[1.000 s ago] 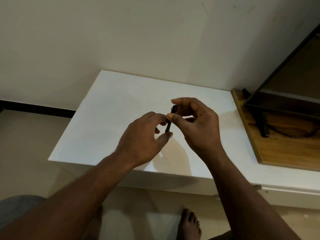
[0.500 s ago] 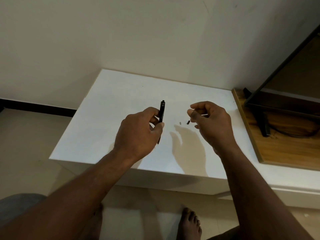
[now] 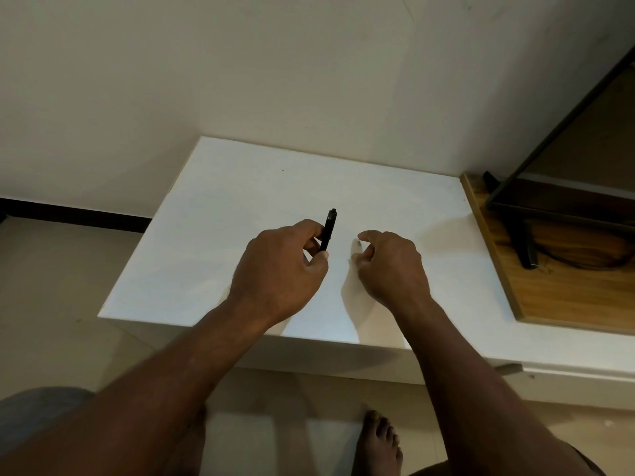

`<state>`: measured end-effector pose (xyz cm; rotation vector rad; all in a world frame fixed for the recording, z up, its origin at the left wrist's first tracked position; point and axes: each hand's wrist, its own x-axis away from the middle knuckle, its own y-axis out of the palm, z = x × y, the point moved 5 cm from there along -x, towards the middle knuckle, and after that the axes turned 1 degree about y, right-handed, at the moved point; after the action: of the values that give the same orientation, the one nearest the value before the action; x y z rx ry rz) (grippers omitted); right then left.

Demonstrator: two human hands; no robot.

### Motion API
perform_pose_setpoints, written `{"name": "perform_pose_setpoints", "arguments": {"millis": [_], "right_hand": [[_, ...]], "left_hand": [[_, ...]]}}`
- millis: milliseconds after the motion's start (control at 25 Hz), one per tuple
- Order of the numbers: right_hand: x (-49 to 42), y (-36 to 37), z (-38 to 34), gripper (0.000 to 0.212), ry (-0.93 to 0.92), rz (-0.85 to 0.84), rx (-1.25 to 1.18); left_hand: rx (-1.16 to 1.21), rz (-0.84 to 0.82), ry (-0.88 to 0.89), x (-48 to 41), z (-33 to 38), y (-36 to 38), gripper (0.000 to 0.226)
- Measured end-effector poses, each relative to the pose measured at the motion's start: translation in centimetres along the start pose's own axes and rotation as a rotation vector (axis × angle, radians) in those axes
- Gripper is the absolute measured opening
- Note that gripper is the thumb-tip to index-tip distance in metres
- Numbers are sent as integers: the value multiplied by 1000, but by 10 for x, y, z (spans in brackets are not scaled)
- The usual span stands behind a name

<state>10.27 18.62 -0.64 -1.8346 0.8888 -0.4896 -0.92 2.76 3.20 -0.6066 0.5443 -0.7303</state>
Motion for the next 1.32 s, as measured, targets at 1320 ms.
{"name": "perform_pose_setpoints", "arguments": {"millis": [1320], "right_hand": [[10,-49,-28,16,70,-51,-1035]], "left_hand": [[-42,11,60,-1,0,1,27]]}}
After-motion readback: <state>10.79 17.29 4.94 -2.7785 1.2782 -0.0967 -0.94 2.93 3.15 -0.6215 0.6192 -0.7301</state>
